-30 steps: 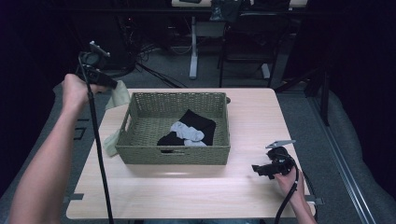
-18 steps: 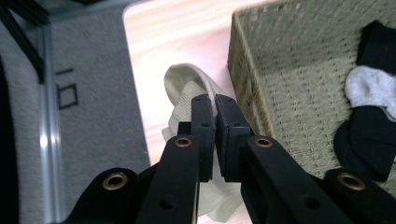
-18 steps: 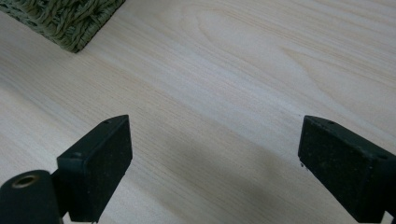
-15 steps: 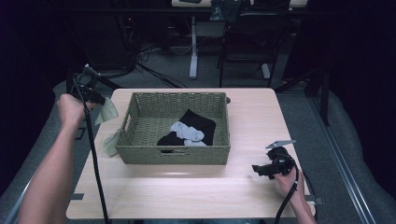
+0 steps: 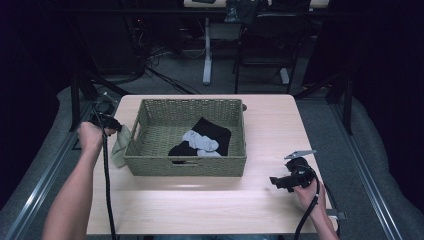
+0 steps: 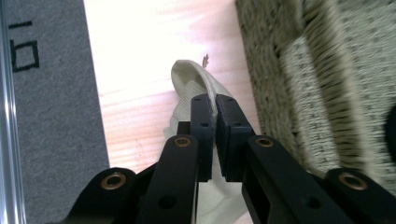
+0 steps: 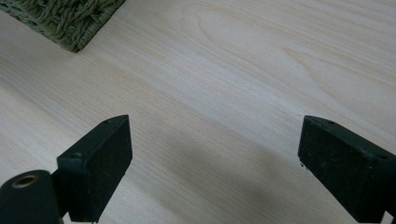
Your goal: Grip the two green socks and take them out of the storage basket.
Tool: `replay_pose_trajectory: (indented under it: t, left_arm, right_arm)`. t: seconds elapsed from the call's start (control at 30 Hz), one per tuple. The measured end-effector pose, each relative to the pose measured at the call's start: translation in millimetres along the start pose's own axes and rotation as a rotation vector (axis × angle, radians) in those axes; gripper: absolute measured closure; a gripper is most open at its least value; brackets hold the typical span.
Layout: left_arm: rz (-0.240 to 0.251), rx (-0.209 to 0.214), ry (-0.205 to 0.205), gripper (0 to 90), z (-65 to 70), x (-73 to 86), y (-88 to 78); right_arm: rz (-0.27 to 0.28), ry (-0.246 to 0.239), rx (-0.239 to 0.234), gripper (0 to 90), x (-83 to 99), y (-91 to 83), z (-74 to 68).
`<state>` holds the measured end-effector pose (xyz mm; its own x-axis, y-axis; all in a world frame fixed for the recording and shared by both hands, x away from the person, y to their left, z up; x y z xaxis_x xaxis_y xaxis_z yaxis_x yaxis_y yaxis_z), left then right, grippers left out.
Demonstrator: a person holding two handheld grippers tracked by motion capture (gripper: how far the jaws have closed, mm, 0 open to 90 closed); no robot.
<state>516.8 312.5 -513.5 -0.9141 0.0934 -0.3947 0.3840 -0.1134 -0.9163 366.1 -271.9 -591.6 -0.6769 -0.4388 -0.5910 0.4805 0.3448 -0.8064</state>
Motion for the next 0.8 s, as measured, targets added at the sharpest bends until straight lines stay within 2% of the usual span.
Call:
replay_pose_trajectory:
  t: [0.07, 0.13, 0.17, 0.2, 0.27, 0.3, 0.37, 0.4, 0.5, 0.57, 0.6, 0.63, 0.7, 0.8]
  left_arm:
    - [-0.003, 0.008, -0.013, 85.9, 0.1, 3.0, 7.1]
    - [-0.005, 0.021, -0.029, 79.3, -0.4, 5.1, 11.5]
    - [-0.005, 0.031, -0.041, 79.3, -0.8, 6.0, 12.7]
    - [-0.011, 0.039, -0.051, 70.7, -1.5, 7.9, 13.9]
    - [-0.006, 0.037, -0.057, 67.3, -2.3, 8.5, 13.2]
    - [-0.002, 0.04, -0.066, 61.9, -3.4, 9.2, 11.1]
    - [0.017, 0.042, -0.071, 51.2, -5.1, 10.6, 6.0]
    - [0.027, 0.037, -0.075, 51.2, -6.4, 11.5, 1.5]
    - [0.058, 0.035, -0.077, 38.2, -9.0, 15.9, -11.8]
    - [0.075, 0.025, -0.069, 32.5, -10.7, 19.8, -21.7]
    - [0.093, 0.033, -0.071, 27.3, -12.1, 24.6, -32.1]
    - [0.093, 0.033, -0.071, 25.6, -12.1, 24.6, -32.1]
    - [0.116, 0.033, -0.062, 22.2, -13.0, 33.3, -45.1]
    - [0.123, 0.025, -0.053, 18.8, -12.1, 40.4, -52.2]
  right_arm:
    - [0.001, -0.001, 0.0, 9.1, -0.1, -0.1, -0.1]
    - [0.005, 0.0, 0.0, 9.1, -0.2, -0.4, 0.1]
    - [0.005, 0.0, 0.0, 9.1, -0.2, -0.4, 0.1]
    - [0.004, 0.0, 0.002, 9.1, 0.0, -0.7, 0.5]
    - [0.004, 0.0, 0.003, 9.1, -0.1, -0.9, 0.6]
    - [0.005, 0.0, 0.002, 9.1, -0.1, -0.9, 0.5]
    - [0.005, 0.0, 0.002, 9.1, -0.2, -0.7, 0.4]
    - [0.005, 0.0, 0.002, 9.1, -0.2, -0.7, 0.4]
    - [0.005, 0.0, -0.001, 9.1, -0.3, -0.4, 0.3]
    - [0.004, 0.001, 0.0, 9.1, -0.2, -0.2, 0.3]
    - [0.003, 0.001, 0.0, 9.1, -0.3, -0.3, 0.1]
    - [0.003, 0.001, 0.0, 9.1, -0.3, -0.3, 0.1]
    - [0.005, -0.001, 0.002, 9.1, -0.5, -0.7, -0.3]
    - [0.002, -0.003, 0.004, 9.1, -0.4, -0.7, -0.3]
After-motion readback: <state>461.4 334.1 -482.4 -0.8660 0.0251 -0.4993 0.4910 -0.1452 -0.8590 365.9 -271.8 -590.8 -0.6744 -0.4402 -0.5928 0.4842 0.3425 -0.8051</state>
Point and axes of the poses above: each handheld gripper's, and its own axes: y roughly forward along the jaws, x roughly out of its underside, z roughly to its right, the point moved 5 cm from there along y, roughly forward along the jaws, and after that the axes turned 6 degrees about -y, right-handed, at the moved point
